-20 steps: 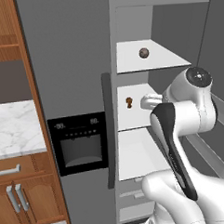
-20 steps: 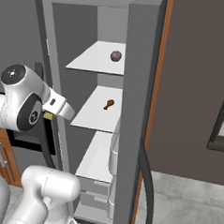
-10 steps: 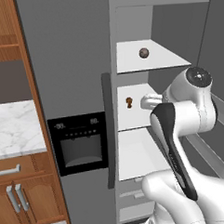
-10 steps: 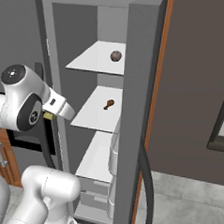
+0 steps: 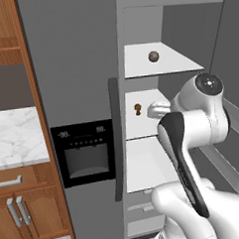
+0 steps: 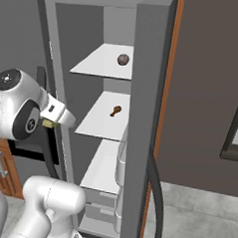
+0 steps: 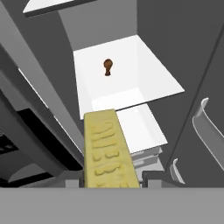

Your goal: Pick the egg and butter from the fridge and place them by the bowl for mixing.

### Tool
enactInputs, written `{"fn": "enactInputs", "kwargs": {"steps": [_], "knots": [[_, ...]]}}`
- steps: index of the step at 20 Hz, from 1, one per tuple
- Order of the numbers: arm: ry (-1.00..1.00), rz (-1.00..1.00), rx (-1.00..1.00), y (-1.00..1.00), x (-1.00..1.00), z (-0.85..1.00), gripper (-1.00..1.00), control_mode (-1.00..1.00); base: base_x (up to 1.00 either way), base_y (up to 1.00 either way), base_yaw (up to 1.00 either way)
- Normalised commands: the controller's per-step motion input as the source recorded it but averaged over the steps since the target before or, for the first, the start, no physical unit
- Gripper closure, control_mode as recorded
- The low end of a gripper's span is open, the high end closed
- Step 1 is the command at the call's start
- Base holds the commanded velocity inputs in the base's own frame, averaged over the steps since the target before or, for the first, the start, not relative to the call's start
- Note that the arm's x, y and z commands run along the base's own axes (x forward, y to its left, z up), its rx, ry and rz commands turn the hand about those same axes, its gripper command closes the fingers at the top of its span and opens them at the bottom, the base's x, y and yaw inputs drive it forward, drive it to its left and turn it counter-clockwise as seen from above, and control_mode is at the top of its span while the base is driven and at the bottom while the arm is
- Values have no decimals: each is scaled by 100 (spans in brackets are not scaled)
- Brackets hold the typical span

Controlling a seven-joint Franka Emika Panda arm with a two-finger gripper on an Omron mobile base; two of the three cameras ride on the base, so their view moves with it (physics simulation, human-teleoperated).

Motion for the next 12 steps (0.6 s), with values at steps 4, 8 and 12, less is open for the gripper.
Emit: {"fn": "enactInputs", "kwargs": {"steps": [4,8,12], "knots": [[-13,0,-7,52,-15,-14,100,-100,0,0,0],[-15,0,-5,52,-5,-13,100,-100,0,0,0],[-8,0,0,42,0,-6,100,-100,0,0,0]]}}
